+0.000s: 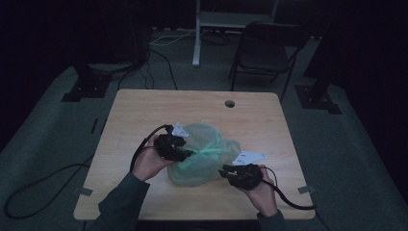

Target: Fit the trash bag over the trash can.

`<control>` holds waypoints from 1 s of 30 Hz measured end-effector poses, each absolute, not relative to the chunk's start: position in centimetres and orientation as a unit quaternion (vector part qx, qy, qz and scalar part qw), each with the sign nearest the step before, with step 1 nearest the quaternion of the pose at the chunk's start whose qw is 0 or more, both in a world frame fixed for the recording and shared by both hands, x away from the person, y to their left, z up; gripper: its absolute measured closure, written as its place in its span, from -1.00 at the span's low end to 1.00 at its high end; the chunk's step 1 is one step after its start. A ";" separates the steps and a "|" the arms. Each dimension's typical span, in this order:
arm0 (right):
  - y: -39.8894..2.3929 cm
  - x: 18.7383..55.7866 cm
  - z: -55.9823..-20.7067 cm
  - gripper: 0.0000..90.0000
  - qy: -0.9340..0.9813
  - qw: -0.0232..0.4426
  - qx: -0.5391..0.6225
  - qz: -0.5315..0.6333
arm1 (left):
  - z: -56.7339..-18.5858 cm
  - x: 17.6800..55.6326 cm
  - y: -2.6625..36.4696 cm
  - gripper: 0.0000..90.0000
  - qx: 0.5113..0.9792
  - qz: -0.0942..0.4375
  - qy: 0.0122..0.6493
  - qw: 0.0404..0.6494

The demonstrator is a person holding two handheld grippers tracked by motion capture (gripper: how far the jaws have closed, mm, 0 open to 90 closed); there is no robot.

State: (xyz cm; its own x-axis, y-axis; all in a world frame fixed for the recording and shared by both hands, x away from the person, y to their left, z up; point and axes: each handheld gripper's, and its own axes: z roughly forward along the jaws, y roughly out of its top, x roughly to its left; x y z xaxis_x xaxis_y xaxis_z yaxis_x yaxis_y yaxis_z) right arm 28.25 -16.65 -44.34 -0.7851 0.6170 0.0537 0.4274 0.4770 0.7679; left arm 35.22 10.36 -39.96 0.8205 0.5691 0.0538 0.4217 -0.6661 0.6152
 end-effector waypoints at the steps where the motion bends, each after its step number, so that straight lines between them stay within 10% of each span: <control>1: -16.7 28.2 -44.3 0.60 0.851 0.115 0.307 0.409 | -39.9 35.2 10.4 0.15 0.905 0.122 0.275 0.300; 30: -17.0 28.1 -44.8 0.51 0.851 0.104 0.308 0.413 | -40.2 35.8 9.5 0.19 0.939 0.061 0.274 0.198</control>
State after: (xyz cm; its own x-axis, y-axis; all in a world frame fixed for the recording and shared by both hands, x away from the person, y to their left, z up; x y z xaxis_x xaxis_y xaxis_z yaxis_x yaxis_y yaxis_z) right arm 28.08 -16.97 -44.78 -0.7885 0.6101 0.0776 0.4383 0.4689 0.7668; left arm 35.77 9.50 -40.22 0.8424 0.5388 0.0057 0.4906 -0.7712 0.4057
